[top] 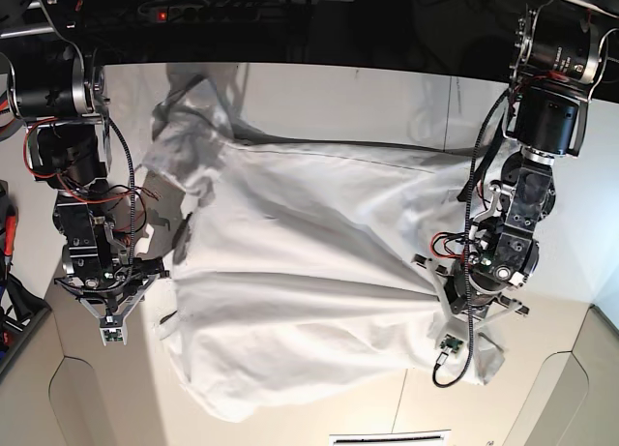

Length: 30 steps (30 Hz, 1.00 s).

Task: Layout the t-shirt on the table in an organized manner, then fold the t-shirt properly
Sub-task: 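Pull the shirt edges outward with both grippers and release, then move both grippers toward the shirt collar to grasp it again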

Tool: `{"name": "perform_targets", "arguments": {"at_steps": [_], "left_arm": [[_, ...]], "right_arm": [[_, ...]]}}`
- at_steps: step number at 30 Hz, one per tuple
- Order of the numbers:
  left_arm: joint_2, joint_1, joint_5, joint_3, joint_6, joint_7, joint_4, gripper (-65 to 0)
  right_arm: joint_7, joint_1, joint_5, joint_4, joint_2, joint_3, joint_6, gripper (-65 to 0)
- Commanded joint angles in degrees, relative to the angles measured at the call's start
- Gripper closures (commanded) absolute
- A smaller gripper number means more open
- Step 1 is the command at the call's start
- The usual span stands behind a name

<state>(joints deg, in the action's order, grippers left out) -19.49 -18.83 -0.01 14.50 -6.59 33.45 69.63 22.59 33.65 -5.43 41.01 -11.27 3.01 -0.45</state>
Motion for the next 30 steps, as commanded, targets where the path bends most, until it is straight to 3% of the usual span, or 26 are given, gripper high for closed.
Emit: {"name": "perform_targets", "arguments": {"at_steps": [1,9,13,15,21,22,23,26,27,30], "left_arm": [[-0.8,-1.6,1.0,-0.4,1.4,-0.9,1.0,0.0],[-1.0,-1.6,3.1,-0.4,1.7,-0.8,0.9,0.0],[-1.4,-1.6,12.5,-0.4,10.1,-0.6,0.7,0.0],[-2.3,-1.6,15.0,-0.4,11.5,0.3,0.7,0.0],[-5.0,-0.7,15.2,-0.4,11.3,3.3,0.7,0.0],[-5.1,-0.5,14.8,-0.4,11.3,3.8,0.7,0.0],[-5.2,-0.3,14.6,-0.4,11.3,4.1,0.7,-2.2],[-5.3,0.3,14.6,-0.4,11.3,4.2,0.7,-27.6],[-5.3,0.3,14.6,-0.4,11.3,4.2,0.7,-32.4],[-5.3,0.3,15.0,-0.4,12.0,4.3,0.7,-33.6]], "right_arm": [[-1.2,1.9,-0.2,1.0,-0.3,-0.2,-0.3,-16.5],[-1.4,1.9,-0.2,1.0,-0.3,-0.2,-0.3,-16.5],[-1.6,1.9,-0.2,1.0,-0.3,-0.2,-0.3,-16.5],[-1.6,1.9,-0.2,1.0,-0.3,-0.2,-0.3,-16.5],[-0.6,1.9,-0.2,1.0,-0.3,-0.2,-0.2,-15.7],[0.1,1.9,-0.2,1.2,-0.3,-0.2,1.0,-14.1],[0.8,1.9,-0.2,1.4,-0.3,-0.2,3.2,-12.4],[3.3,1.4,0.1,2.5,-0.3,-0.2,8.5,-11.0],[4.1,0.9,0.3,3.5,-0.3,-0.2,9.4,-11.0],[5.9,-3.1,1.7,9.2,-0.5,-0.2,13.1,-11.0]]}}
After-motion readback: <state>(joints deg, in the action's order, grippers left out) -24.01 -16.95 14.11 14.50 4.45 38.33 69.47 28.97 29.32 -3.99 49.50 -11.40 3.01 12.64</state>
